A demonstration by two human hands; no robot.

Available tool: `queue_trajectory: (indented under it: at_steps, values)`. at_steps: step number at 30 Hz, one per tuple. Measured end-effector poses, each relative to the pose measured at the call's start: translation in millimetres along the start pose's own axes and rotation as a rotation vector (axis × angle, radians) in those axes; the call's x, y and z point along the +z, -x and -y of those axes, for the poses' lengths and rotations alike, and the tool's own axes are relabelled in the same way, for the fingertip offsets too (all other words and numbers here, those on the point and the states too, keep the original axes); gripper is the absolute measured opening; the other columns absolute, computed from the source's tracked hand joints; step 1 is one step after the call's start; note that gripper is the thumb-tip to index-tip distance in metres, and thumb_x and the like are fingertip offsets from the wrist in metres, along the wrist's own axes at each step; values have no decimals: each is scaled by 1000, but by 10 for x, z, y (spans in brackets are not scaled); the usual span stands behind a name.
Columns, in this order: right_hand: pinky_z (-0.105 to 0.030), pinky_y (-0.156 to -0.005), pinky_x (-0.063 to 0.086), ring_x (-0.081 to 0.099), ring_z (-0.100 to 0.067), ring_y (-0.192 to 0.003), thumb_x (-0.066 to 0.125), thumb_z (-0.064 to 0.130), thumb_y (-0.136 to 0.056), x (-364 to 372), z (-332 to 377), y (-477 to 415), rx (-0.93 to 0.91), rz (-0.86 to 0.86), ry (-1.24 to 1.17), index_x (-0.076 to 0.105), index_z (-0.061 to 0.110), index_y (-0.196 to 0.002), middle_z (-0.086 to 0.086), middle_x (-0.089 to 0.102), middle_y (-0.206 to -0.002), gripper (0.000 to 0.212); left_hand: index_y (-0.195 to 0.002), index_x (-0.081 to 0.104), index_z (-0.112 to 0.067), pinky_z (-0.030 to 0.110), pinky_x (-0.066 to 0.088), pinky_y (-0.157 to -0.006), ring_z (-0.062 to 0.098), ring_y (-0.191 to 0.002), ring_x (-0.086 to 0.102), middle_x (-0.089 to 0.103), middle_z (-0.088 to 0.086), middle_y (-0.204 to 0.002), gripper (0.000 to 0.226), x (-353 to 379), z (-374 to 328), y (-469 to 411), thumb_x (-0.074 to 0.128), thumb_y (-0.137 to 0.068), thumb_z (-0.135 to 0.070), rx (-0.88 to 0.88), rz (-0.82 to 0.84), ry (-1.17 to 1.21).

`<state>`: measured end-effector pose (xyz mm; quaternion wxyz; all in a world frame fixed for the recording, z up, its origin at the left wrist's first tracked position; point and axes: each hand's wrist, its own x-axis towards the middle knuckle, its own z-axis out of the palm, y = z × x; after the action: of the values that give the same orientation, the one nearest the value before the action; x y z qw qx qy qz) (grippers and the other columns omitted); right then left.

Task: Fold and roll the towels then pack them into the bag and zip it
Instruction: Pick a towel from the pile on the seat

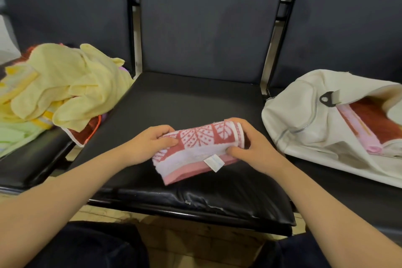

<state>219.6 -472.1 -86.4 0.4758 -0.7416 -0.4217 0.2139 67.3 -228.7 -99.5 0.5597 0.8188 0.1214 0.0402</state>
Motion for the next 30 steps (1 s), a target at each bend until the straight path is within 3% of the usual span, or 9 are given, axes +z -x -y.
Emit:
queue_trajectory:
  at_steps: [4,6,8,11,15,20,23,26,30]
  values:
    - [-20,-84,54,63,-5,-103,63,21,-91,40,14,9,98,19,-95,49,40,-110,11,60,-115,30,-86,66,-12,21,48,-66,9,-75,63,69,1,-83,66,-53,13,25,77,-48,-65,-111,64,243]
    - [-16,-80,54,64,-1,-98,59,24,-94,51,20,-1,121,-22,-80,51,32,-113,12,63,-111,22,-100,65,-13,21,50,-70,10,-84,63,68,3,-97,86,-42,35,19,74,-42,-76,-115,53,215]
    - [-13,-74,52,63,-1,-94,56,30,-95,41,32,-16,155,-102,-25,52,26,-115,12,62,-109,20,-119,56,-20,26,51,-72,12,-94,62,61,5,-114,90,-27,37,36,79,-44,-64,-121,60,236]
    - [-28,-71,59,69,-17,-88,51,38,-96,27,31,-31,228,-110,-70,53,19,-119,2,64,-109,30,-122,51,-25,25,53,-68,9,-95,63,59,1,-115,97,-7,5,42,88,-36,-52,-132,11,242]
    - [-31,-57,58,71,-29,-68,52,37,-96,12,56,-16,293,-24,-215,52,16,-117,-9,72,-91,30,-120,48,-15,36,58,-62,21,-80,68,61,7,-107,61,15,-26,27,74,-68,-31,-202,-94,302]
    - [-33,-71,53,68,-23,-80,66,43,-80,-14,60,-11,362,165,-274,63,8,-112,-9,72,-95,48,-96,66,-15,31,53,-61,19,-70,62,66,6,-80,20,48,-60,18,63,-83,-30,-195,-138,503]
    - [-39,-86,55,68,-29,-97,69,34,-80,74,61,-12,410,242,-415,60,7,-119,-14,70,-108,49,-108,67,-17,39,52,-82,21,-96,66,71,5,-101,49,215,-85,-17,48,-87,-58,-186,-256,763]
    - [-44,-88,56,66,-33,-106,63,21,-92,236,70,16,419,174,-560,57,5,-124,-17,68,-114,37,-120,62,-12,44,47,-96,25,-110,64,68,11,-116,88,284,-151,-54,36,-66,-77,-176,-313,1029]
    - [-41,-83,58,68,-26,-104,69,19,-88,398,86,72,377,67,-602,50,5,-123,-13,65,-118,42,-124,57,-11,40,49,-95,22,-109,65,68,9,-118,86,290,-277,-109,38,-71,-76,-161,-331,1068]
